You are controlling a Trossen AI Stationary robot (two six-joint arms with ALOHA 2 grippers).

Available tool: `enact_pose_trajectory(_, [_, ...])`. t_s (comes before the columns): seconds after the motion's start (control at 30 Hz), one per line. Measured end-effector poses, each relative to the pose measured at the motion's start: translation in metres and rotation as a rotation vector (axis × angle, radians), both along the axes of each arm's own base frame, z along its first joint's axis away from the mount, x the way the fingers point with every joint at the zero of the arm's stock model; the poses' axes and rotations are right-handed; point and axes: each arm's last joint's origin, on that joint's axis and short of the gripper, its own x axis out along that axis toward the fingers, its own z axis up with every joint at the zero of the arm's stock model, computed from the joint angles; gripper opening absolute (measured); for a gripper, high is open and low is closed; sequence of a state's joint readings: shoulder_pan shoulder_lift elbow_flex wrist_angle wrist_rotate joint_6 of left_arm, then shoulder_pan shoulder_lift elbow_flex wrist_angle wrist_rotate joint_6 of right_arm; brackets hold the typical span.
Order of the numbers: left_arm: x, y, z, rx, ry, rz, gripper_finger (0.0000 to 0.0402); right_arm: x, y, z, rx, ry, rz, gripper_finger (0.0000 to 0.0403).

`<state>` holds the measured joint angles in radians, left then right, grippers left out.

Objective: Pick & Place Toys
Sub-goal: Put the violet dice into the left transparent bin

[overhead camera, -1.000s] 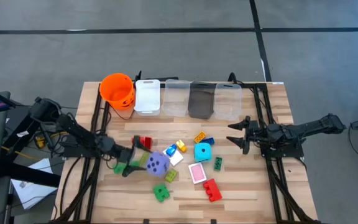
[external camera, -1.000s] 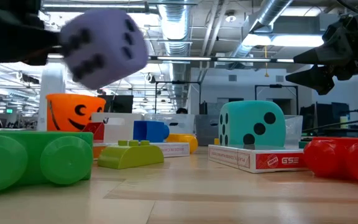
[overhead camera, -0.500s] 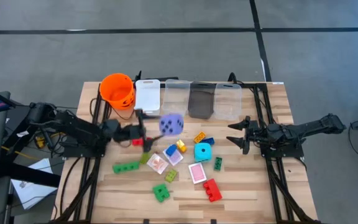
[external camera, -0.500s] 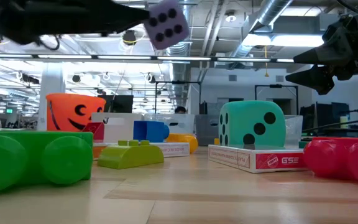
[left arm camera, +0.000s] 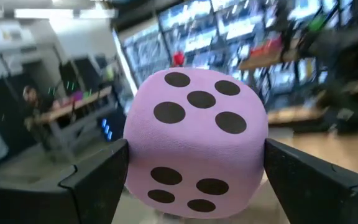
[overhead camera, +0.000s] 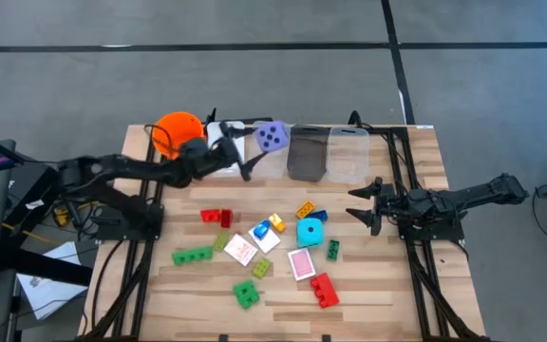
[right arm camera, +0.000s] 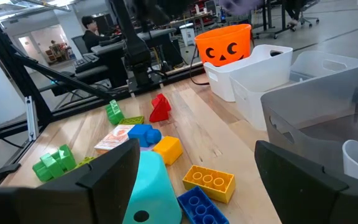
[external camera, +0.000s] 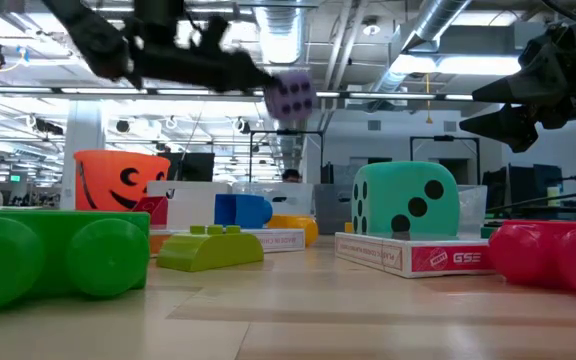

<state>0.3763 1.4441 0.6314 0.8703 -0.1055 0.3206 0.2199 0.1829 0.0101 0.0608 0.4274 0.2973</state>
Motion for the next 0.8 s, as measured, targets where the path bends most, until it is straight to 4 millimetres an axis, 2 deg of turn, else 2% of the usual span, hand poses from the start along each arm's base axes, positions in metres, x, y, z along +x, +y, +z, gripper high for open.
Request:
enact_pose_trajectory(0.17, [0.019, 0.035, -0.029, -0.004, 0.116, 0.079, 0.0348, 0.0, 0.0, 0.0, 0.0, 0.001, 0.0, 0.0311])
enact_pose_trajectory(0.33, [0.026, 0.056, -0.04, -0.009, 0.149, 0.124, 0.0349, 0.0, 0.0, 0.0, 0.0, 0.0, 0.001, 0.0311])
enact_pose_trajectory(0.47, [0.023, 0.057, -0.041, -0.024, 0.181, 0.13, 0.0349, 0.0, 0.0, 0.0, 0.0, 0.001, 0.004, 0.0311])
enact_pose_trajectory(0.8, [0.02, 0.046, -0.037, -0.107, 0.251, 0.106, 0.0349, 0.0, 0.0, 0.0, 0.0, 0.001, 0.005, 0.0311])
